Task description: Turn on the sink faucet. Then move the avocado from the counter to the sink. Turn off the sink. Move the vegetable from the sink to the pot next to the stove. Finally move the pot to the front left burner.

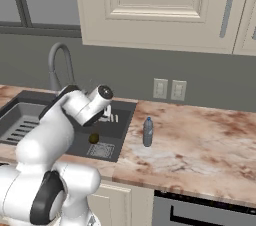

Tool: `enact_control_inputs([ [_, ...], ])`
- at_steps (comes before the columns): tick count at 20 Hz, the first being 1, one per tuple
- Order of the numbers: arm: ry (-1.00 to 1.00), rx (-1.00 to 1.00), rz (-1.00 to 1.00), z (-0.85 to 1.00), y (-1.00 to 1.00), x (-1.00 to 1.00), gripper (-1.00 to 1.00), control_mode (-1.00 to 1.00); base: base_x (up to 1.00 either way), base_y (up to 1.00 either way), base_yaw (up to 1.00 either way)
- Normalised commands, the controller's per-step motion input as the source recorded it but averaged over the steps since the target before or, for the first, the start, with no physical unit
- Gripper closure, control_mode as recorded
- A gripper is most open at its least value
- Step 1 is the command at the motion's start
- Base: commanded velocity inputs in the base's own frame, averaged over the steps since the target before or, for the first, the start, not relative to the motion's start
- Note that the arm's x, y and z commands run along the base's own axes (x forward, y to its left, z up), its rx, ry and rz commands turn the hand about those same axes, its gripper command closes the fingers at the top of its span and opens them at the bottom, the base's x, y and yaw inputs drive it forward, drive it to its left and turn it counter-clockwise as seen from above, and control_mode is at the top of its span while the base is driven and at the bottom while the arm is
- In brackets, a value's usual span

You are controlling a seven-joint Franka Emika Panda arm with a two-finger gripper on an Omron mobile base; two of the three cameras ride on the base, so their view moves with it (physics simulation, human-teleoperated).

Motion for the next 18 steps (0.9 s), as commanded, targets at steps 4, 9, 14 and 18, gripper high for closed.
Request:
enact_control_inputs([
  [4,-0.03,0.24,0.00,0.00,-0.26,0.03,-1.00,-1.00,0.00,0.00,0.00],
  [9,-0.13,0.04,0.06,0.15,-0.04,0.20,-1.00,-1.00,0.00,0.00,0.00],
  [14,-0.16,-0.05,0.13,0.16,0.00,0.33,-1.00,-1.00,0.00,0.00,0.00],
  [18,-0.22,-0.10,0.16,0.13,0.00,0.18,-1.00,-1.00,0.00,0.00,0.00],
])
